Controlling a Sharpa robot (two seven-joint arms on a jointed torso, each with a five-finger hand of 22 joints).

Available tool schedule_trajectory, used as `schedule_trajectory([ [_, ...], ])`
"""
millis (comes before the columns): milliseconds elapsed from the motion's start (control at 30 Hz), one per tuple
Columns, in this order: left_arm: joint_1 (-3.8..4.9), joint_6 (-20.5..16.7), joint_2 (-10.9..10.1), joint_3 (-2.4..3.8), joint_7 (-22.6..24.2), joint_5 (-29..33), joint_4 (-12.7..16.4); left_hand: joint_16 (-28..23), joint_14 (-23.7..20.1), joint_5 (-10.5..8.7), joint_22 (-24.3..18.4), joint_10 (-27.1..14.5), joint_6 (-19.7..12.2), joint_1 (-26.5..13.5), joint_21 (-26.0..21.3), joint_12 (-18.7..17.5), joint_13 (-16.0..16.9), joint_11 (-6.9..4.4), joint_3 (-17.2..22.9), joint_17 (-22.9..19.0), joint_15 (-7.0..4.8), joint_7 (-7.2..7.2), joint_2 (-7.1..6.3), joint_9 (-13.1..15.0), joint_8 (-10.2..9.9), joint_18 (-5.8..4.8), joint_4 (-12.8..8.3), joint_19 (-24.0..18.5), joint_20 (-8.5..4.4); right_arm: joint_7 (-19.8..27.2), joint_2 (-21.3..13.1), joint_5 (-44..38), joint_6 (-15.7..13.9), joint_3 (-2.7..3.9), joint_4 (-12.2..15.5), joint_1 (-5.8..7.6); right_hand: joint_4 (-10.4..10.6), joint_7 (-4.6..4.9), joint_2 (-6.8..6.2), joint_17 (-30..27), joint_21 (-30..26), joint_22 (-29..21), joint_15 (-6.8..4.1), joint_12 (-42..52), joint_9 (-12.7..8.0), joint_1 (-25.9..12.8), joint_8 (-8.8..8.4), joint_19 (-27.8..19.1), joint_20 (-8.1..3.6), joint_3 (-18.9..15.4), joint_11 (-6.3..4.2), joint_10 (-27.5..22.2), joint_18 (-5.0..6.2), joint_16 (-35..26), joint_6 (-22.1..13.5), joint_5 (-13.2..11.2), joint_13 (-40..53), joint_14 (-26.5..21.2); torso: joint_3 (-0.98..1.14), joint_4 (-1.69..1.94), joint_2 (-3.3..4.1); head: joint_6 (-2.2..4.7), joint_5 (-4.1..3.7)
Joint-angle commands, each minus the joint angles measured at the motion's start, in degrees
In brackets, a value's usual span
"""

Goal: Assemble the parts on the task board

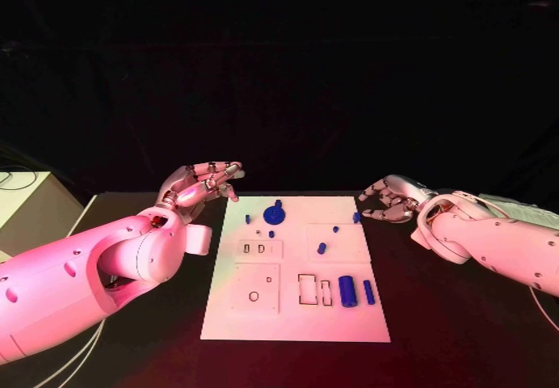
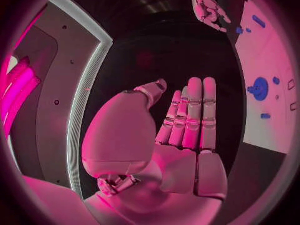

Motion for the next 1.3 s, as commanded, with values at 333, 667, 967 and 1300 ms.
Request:
schedule_trajectory([
  [333,-0.17,1.2,0.13,0.04,0.61,-0.28,-0.13,0.2,-0.48,0.06,0.08,-0.24,-0.34,-0.55,0.38,0.12,0.08,0.1,0.14,-0.08,0.07,-0.05,-0.02,0.05,0.18,0.8,-0.17,-0.32,0.07,0.2,1.14,-0.97,3.6,-0.02,-3.13,-0.92,-0.06,0.56,-0.83,13.54,0.27,15.09,0.17,0.12,-0.38,-0.57,-0.68,6.0,0.02,0.13,0.27,5.98,-0.4,0.04,-0.93,0.11,15.07,5.62,-0.23,0.07,0.0,-0.59,-0.49],
  [667,-0.27,1.26,0.27,0.04,0.62,-0.31,-0.3,0.2,-0.48,0.06,0.08,-0.24,-0.34,-0.55,0.38,0.12,0.08,0.1,0.14,-0.08,0.07,-0.05,-0.02,0.05,0.18,0.8,-0.17,-0.32,0.07,-0.38,3.08,-0.88,3.27,-0.02,-4.97,-1.46,0.18,0.67,-0.62,13.62,0.27,15.09,0.35,0.12,-0.45,-0.92,-0.66,6.0,0.17,0.14,0.37,5.98,-0.4,0.06,-1.04,0.17,15.07,5.64,-0.23,0.1,0.04,-0.92,-0.29],
  [967,-0.3,1.27,0.26,0.04,0.6,-0.32,-0.34,0.29,-0.57,0.06,0.17,-0.26,-0.36,-0.44,0.54,0.14,0.1,0.11,0.18,-0.13,0.08,-0.05,0.01,0.06,0.21,0.8,-0.26,-0.47,0.09,-0.69,4.35,-0.79,3.63,-0.04,-6.22,-2.02,0.4,0.75,-0.35,13.66,0.27,15.09,0.46,0.12,-0.47,-1.21,-0.54,6.0,0.3,0.24,0.45,5.98,-0.4,0.07,-0.9,0.34,15.07,5.65,-0.26,-0.01,0.04,-1.08,-0.07],
  [1300,-0.31,1.25,0.21,0.04,0.58,-0.33,-0.37,0.29,-0.57,0.06,0.17,-0.26,-0.36,-0.44,0.54,0.14,0.1,0.11,0.18,-0.13,0.08,-0.05,0.01,0.06,0.21,0.8,-0.26,-0.47,0.09,-1.03,5.18,-0.75,4.15,-0.06,-7.14,-2.37,0.78,0.51,0.8,13.98,0.27,15.09,0.24,0.12,-0.28,-1.69,0.43,6.0,0.33,1.48,0.34,5.98,-0.4,0.16,1.15,0.75,15.07,5.72,-0.27,0.01,0.01,-1.19,0.16],
])
